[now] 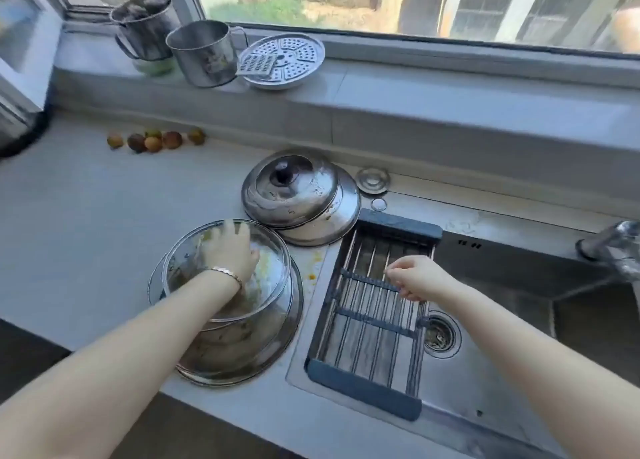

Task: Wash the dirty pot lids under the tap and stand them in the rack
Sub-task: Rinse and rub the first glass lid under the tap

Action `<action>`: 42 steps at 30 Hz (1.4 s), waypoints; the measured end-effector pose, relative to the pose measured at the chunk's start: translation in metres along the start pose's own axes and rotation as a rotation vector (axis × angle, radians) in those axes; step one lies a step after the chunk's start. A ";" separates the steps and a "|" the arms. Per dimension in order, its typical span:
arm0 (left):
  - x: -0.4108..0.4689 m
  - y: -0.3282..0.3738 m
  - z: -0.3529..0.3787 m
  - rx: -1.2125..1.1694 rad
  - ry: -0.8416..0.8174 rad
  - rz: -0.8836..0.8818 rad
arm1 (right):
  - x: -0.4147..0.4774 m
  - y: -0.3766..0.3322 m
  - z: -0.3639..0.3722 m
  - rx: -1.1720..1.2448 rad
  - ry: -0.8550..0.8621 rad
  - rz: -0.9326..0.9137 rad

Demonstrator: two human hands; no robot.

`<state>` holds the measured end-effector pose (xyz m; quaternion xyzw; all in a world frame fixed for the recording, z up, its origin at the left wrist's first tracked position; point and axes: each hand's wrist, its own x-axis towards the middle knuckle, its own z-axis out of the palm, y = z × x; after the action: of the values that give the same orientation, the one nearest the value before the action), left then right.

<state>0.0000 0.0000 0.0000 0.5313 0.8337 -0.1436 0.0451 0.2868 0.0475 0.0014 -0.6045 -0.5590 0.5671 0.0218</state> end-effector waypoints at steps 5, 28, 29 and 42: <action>0.031 -0.026 0.022 0.144 -0.103 0.084 | 0.012 -0.012 0.025 0.037 0.044 0.070; -0.098 0.129 -0.059 -0.494 0.211 0.686 | -0.078 0.019 -0.022 1.147 0.414 0.121; -0.112 0.143 -0.056 -0.460 0.298 0.730 | -0.085 0.030 -0.035 1.205 0.451 0.135; -0.182 0.311 -0.022 -0.237 0.542 0.653 | -0.140 0.132 -0.167 1.449 0.501 0.149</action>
<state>0.3596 -0.0304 0.0030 0.7765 0.6145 0.1192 -0.0718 0.5289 0.0019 0.0666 -0.5856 0.0158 0.6379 0.5000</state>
